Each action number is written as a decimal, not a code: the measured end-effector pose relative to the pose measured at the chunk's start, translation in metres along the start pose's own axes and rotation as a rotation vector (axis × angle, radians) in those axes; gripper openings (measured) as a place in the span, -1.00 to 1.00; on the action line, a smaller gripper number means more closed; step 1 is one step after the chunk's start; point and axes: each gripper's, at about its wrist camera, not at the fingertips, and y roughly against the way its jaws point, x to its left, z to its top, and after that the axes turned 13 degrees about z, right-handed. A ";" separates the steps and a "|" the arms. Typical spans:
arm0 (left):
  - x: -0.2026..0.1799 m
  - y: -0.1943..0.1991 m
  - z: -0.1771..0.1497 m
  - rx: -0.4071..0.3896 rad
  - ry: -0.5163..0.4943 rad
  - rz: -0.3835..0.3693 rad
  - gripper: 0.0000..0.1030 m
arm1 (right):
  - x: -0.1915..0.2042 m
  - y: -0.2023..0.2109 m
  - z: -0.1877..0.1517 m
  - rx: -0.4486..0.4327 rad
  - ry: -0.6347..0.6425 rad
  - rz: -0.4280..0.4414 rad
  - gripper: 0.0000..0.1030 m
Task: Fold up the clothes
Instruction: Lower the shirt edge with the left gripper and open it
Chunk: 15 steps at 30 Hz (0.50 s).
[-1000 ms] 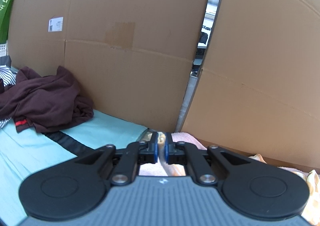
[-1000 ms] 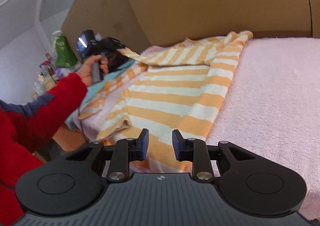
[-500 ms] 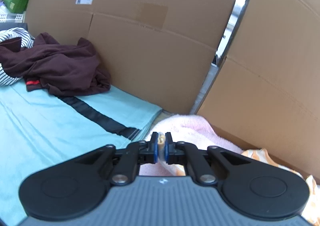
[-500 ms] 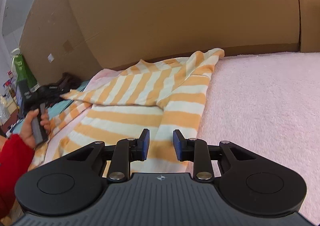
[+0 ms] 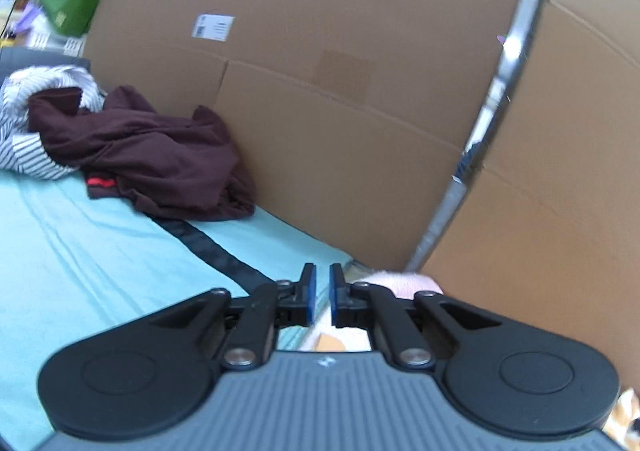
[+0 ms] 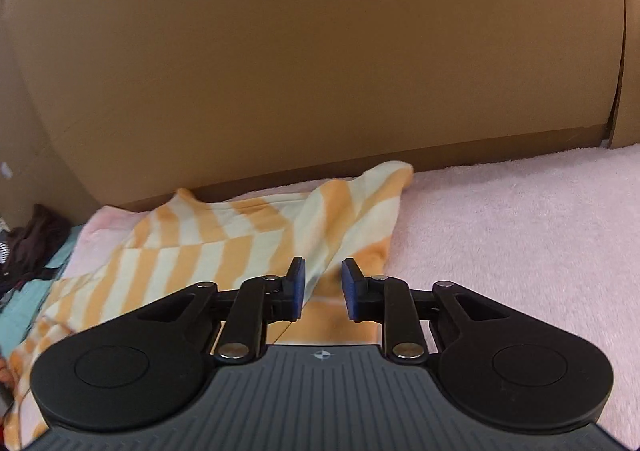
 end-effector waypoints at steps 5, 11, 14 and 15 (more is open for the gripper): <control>-0.001 -0.018 -0.001 0.124 0.020 -0.042 -0.97 | -0.013 -0.011 0.024 -0.055 -0.051 -0.004 -0.61; -0.005 -0.021 -0.003 0.142 0.019 -0.033 -0.85 | -0.021 -0.042 0.035 -0.035 0.028 -0.126 -0.65; -0.001 -0.026 -0.003 0.167 0.050 -0.020 -0.69 | -0.016 -0.030 0.036 -0.035 0.010 -0.154 -0.60; 0.000 -0.027 -0.003 0.174 0.060 -0.016 -0.66 | -0.014 -0.019 0.033 -0.045 -0.020 -0.092 -0.60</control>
